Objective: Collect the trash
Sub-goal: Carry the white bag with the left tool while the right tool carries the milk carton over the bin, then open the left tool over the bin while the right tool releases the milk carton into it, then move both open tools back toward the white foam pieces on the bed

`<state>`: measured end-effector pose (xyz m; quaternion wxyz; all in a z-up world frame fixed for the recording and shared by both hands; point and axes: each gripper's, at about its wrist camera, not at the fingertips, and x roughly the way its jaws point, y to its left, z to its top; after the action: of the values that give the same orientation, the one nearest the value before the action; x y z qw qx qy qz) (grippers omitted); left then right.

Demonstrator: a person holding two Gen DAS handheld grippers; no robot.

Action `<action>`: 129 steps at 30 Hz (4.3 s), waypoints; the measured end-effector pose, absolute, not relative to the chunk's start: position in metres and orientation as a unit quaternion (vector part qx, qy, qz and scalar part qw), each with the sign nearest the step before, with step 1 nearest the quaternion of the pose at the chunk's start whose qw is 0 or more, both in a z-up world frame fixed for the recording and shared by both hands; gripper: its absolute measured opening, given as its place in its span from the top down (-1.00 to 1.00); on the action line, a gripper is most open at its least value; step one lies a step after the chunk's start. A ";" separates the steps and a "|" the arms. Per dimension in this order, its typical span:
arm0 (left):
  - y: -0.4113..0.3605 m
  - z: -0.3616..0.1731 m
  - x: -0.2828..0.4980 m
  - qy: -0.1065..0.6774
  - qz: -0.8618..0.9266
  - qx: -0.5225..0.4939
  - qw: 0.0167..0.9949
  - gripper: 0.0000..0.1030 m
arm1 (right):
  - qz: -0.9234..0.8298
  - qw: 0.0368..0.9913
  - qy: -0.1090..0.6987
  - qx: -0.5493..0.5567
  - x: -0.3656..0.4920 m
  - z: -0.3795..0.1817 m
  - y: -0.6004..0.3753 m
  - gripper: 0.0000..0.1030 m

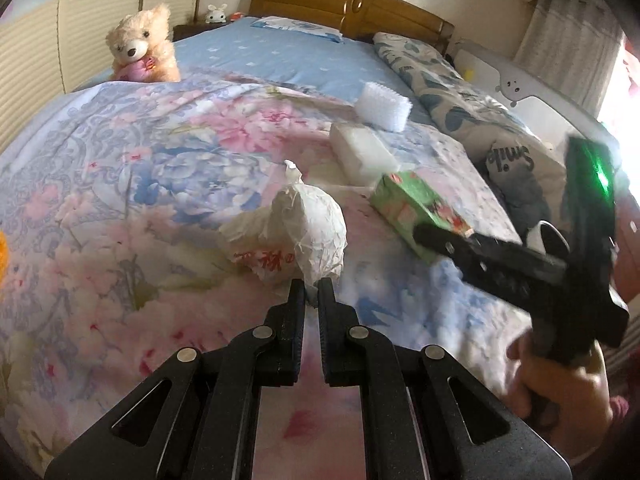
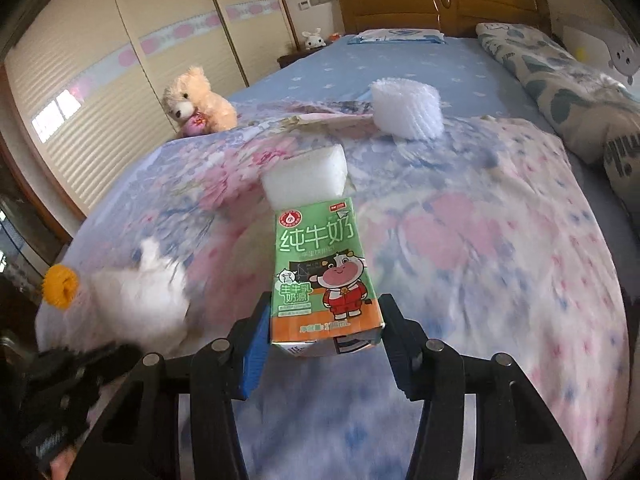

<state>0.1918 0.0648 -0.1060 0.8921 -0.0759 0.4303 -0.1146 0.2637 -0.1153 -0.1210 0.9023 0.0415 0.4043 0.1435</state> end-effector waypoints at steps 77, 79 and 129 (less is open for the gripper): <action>-0.250 -0.068 0.142 0.403 -0.343 0.092 0.843 0.88 | -0.064 0.932 0.299 0.196 0.076 -0.086 -0.404 0.01; -0.255 -0.069 0.145 0.406 -0.346 0.092 0.841 0.88 | -0.064 0.932 0.300 0.194 0.079 -0.085 -0.406 0.01; -0.196 -0.084 0.165 0.431 -0.271 0.042 0.860 -0.16 | -0.046 0.929 0.302 0.207 0.104 -0.077 -0.399 -0.54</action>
<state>0.1651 -0.1960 -0.0845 0.8597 0.0415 0.4308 -0.2712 0.1037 -0.3991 -0.0769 0.9294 0.2072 0.3020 -0.0457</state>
